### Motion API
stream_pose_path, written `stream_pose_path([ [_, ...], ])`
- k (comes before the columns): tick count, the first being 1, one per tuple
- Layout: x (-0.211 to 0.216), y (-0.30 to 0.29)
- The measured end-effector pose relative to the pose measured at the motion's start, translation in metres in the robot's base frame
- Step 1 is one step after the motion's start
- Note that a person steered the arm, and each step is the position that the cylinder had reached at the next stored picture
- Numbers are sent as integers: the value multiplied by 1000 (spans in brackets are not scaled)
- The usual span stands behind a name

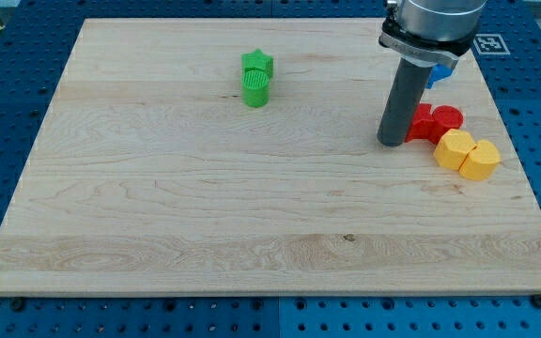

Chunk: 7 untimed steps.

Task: Keep red blocks in between blue blocks and yellow blocks

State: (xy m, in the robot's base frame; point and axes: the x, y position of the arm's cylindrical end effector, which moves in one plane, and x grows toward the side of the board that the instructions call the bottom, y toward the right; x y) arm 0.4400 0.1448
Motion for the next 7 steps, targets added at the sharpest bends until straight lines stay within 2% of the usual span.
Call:
stream_pose_path([
  [2, -19, -19],
  [4, -28, 31],
  [5, -25, 35],
  [6, -15, 30],
  [7, -27, 12],
])
